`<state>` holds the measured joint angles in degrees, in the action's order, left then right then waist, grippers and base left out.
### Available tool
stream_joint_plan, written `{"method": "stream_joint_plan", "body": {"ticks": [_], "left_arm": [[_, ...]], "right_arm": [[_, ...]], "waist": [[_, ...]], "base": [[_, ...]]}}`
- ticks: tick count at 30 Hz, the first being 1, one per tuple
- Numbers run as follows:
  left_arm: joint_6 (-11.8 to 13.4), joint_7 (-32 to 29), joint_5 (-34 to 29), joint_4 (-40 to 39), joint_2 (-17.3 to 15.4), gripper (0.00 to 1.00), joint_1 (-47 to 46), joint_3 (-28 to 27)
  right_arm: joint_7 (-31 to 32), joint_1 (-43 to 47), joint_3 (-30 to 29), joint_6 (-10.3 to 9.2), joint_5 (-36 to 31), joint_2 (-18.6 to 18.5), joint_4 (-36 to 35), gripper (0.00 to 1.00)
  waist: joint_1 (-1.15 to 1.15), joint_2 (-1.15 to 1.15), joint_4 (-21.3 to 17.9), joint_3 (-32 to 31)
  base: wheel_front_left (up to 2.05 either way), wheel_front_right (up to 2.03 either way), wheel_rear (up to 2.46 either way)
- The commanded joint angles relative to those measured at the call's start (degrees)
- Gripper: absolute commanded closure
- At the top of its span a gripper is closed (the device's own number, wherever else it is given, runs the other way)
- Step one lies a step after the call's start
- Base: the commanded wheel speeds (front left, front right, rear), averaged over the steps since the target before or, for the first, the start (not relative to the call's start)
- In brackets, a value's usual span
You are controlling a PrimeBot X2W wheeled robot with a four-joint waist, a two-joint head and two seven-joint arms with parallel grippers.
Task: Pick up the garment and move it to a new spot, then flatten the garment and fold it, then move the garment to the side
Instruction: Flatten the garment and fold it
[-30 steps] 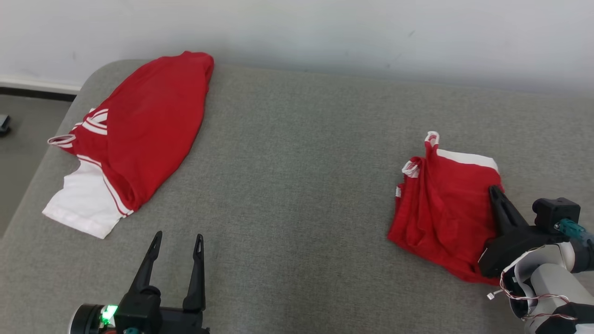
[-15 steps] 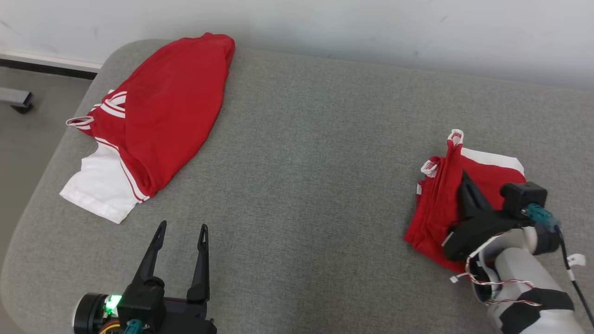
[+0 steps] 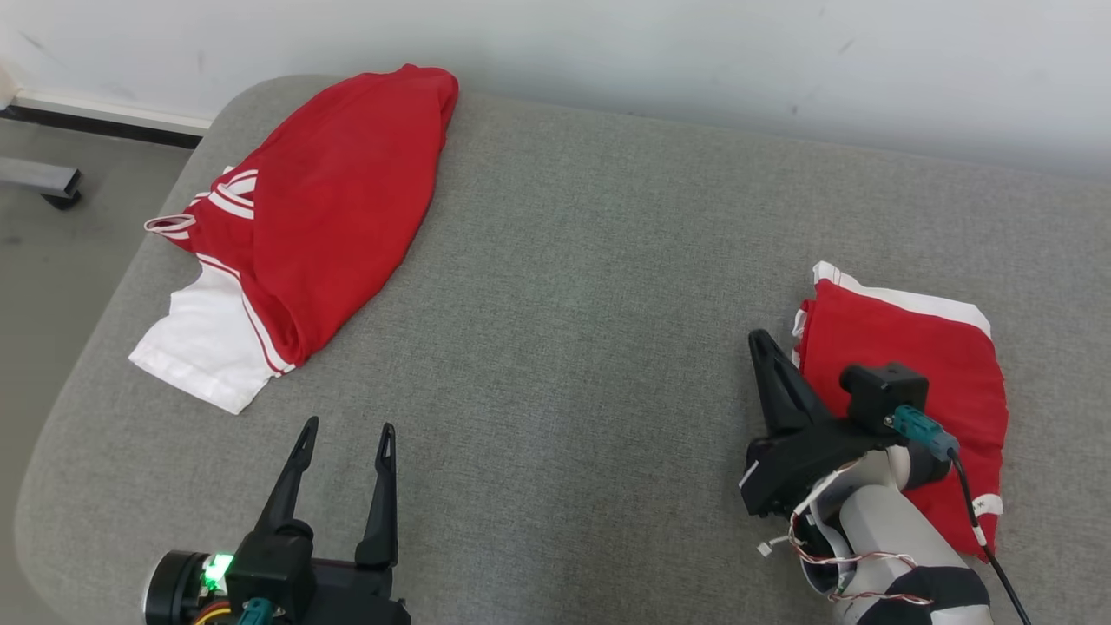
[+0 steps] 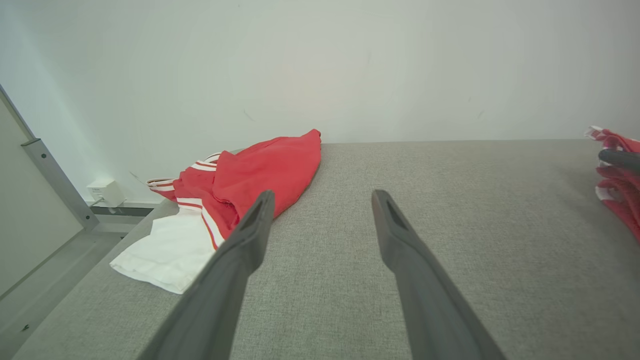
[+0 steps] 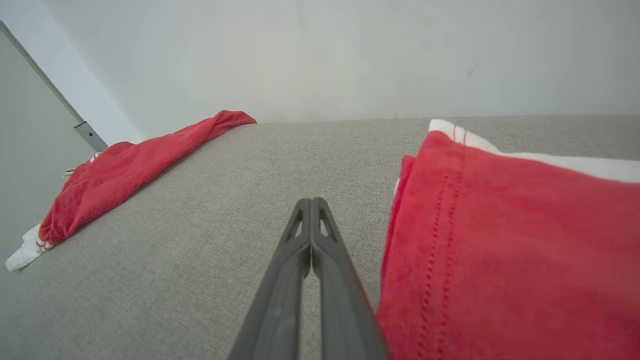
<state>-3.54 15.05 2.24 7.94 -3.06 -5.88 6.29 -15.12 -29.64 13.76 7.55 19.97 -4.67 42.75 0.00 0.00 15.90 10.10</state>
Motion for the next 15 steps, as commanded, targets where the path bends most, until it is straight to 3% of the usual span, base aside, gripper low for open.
{"method": "stream_joint_plan", "body": {"ticks": [1,9,15], "left_arm": [[0.2,0.2,0.3,0.0,0.1,0.00,-0.1,-0.2],[0.0,0.2,0.0,0.0,0.1,0.00,1.2,-0.9],[-0.1,0.2,-0.3,-0.3,-0.3,0.00,1.9,-1.6]], "right_arm": [[0.0,-0.3,0.3,-0.11,0.1,0.2,-1.5,1.00],[0.0,1.8,1.1,-0.11,1.2,-1.2,-10.1,1.00],[0.0,5.0,0.2,-0.11,1.3,-4.4,-18.3,1.00]], "waist": [[0.00,0.00,-0.4,-0.2],[0.00,0.00,-3.4,-1.9],[0.00,0.00,-7.9,-3.8]], "base": [[0.00,0.00,0.00],[0.00,0.00,0.00],[0.00,0.00,0.00]]}}
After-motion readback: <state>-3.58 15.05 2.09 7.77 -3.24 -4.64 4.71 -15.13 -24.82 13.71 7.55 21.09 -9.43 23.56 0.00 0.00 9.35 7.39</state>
